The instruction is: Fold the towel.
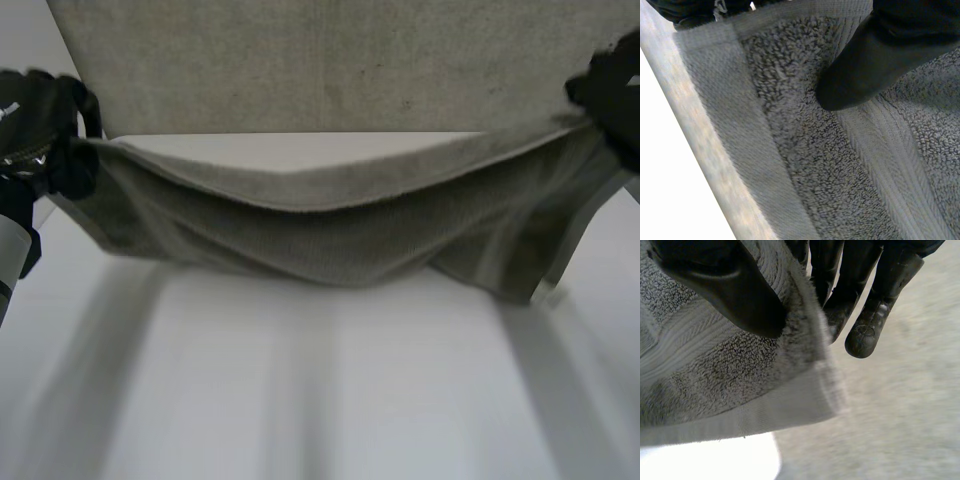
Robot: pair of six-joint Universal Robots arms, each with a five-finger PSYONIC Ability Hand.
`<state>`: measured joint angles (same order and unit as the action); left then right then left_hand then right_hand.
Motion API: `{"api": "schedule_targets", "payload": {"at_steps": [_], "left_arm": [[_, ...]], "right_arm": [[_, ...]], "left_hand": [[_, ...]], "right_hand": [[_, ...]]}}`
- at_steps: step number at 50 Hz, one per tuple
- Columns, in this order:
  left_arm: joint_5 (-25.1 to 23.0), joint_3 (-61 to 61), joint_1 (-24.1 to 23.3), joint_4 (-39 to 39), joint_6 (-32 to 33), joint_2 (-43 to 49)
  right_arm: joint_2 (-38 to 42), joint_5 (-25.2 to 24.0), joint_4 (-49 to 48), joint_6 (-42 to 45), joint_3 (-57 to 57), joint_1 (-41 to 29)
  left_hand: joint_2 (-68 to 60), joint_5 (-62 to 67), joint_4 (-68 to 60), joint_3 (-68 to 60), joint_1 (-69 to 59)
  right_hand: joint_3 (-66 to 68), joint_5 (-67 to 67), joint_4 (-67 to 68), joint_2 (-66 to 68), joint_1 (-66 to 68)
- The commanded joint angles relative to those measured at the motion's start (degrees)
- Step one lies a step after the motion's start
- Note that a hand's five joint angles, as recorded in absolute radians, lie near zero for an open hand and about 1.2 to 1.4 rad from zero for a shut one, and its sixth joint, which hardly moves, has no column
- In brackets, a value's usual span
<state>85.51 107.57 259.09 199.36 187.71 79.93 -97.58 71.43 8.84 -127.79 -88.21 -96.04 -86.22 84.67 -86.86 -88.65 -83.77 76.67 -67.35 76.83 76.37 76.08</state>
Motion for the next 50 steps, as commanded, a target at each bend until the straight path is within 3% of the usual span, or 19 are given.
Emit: {"api": "schedule_targets", "payload": {"at_steps": [1,10,15,19,21,22,23,27,29,34,40,46,50], "left_arm": [[-0.17,-0.78,0.19,-3.18,0.73,10.13],[-0.26,-6.38,0.1,-5.74,2.22,22.71],[0.26,-16.82,-0.86,-6.09,3.01,26.41],[0.62,-27.76,-1.3,-6.44,2.75,27.65],[1.14,-37.91,-2.09,-5.74,2.4,27.48],[1.15,-37.96,-2.1,-5.74,2.4,27.47],[2.36,-43.26,-2.7,-4.69,2.14,27.21],[5.09,-49.71,-3.5,-1.01,0.56,27.12],[5.45,-49.82,-3.5,0.15,-0.32,26.86],[5.19,-44.64,-3.41,1.21,-1.82,24.84],[3.52,-30.22,-2.71,4.37,-1.91,24.57],[-1.3,-12.34,-1.22,15.5,-1.73,24.84],[-5.08,-0.81,0.36,24.73,-1.38,26.33]], "right_arm": [[11.08,1.07,6.89,5.53,-0.91,-0.46],[21.91,4.33,6.8,6.32,2.07,-0.46],[26.91,6.61,2.69,4.66,13.2,-2.12],[27.62,8.02,-7.53,1.23,20.53,-5.12],[26.31,9.94,-23.27,-4.46,22.72,-6.7],[26.3,9.95,-23.35,-4.49,22.73,-6.7],[24.47,10.39,-29.44,-6.49,22.64,-6.79],[19.36,9.95,-31.61,-8.26,21.76,-6.97],[18.56,8.56,-27.24,-8.44,21.15,-6.7],[19.88,5.22,-20.64,-8.0,18.35,-7.06],[20.06,3.36,-17.98,-8.0,10.88,-6.7],[20.76,2.83,-18.51,-7.91,3.74,-6.61],[23.04,-0.93,-19.12,-7.56,-3.97,-6.09]], "left_hand": [[6.22,-14.67,6.86,8.65,3.77],[6.22,-14.67,6.86,8.65,3.77],[6.22,-14.67,6.86,8.65,3.77],[6.22,-14.67,6.86,8.65,3.77],[6.22,-14.67,6.86,8.65,3.77],[6.22,-14.67,6.86,8.65,3.77],[6.22,-14.67,6.86,8.65,3.77],[6.22,-14.67,6.86,8.65,3.77],[6.22,-14.67,6.86,8.65,3.77],[6.22,-14.67,6.86,8.65,3.77],[6.22,-14.67,6.86,8.65,3.77],[6.22,-14.67,6.86,8.65,3.77],[6.22,-14.67,6.86,8.65,3.77]], "right_hand": [[3.33,-2.65,3.17,3.63,3.92],[3.33,-2.65,3.17,3.63,3.92],[3.33,-2.65,3.17,3.63,3.92],[3.33,-2.65,3.17,3.63,3.92],[3.33,-2.65,3.17,3.63,3.92],[3.33,-2.65,3.17,3.63,3.92],[3.33,-2.65,3.17,3.63,3.92],[3.33,-2.65,3.17,3.63,3.92],[3.33,-2.65,3.17,3.63,3.92],[3.33,-2.65,3.17,3.63,3.92],[3.33,-2.65,3.17,3.63,3.92],[3.33,-2.65,3.17,3.63,3.92],[3.33,-2.65,3.17,3.63,3.92]]}}
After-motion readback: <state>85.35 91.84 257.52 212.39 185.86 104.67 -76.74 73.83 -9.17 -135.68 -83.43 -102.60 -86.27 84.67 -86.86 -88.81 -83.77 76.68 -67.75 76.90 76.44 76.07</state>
